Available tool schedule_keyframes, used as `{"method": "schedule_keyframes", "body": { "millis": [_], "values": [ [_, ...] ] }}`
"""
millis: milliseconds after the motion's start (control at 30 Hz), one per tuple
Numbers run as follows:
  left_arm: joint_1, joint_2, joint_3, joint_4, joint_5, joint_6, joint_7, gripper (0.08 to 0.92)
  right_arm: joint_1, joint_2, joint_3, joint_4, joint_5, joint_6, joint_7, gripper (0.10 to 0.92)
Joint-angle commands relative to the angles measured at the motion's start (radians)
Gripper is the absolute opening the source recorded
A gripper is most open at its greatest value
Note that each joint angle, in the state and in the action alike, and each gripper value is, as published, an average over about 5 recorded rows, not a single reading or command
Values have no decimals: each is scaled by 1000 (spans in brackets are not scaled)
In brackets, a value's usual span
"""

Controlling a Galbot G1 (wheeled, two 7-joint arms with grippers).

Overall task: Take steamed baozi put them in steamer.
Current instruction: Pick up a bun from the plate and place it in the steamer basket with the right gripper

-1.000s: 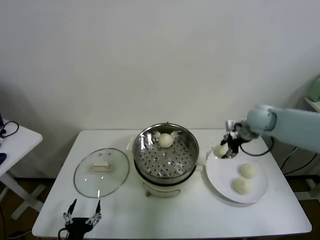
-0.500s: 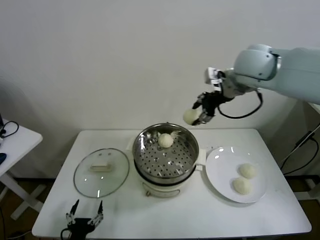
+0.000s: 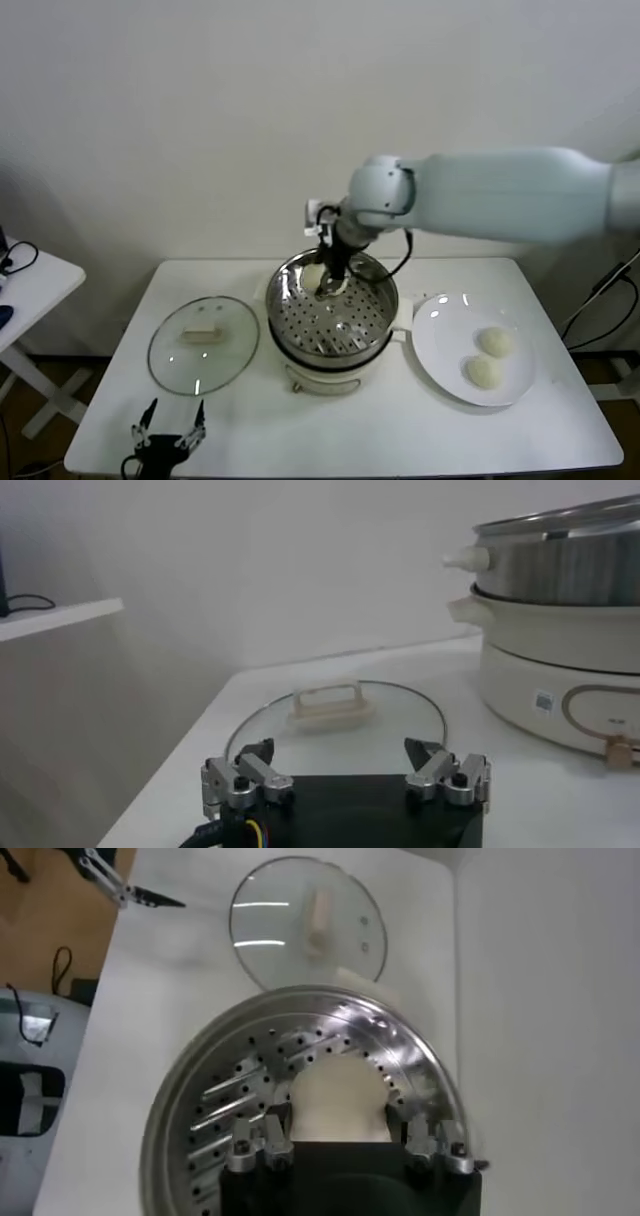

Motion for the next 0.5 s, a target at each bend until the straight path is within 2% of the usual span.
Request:
{"method": "schedule_keyframes", "body": {
  "millis": [33, 500],
  "values": [
    [-1, 2, 0, 3, 0, 0, 1, 823, -185, 92, 26, -107, -102, -24, 47, 621],
    [-7, 3, -3, 8, -1, -5, 0, 823, -240, 131, 68, -205, -134, -8, 67, 621]
  ]
}}
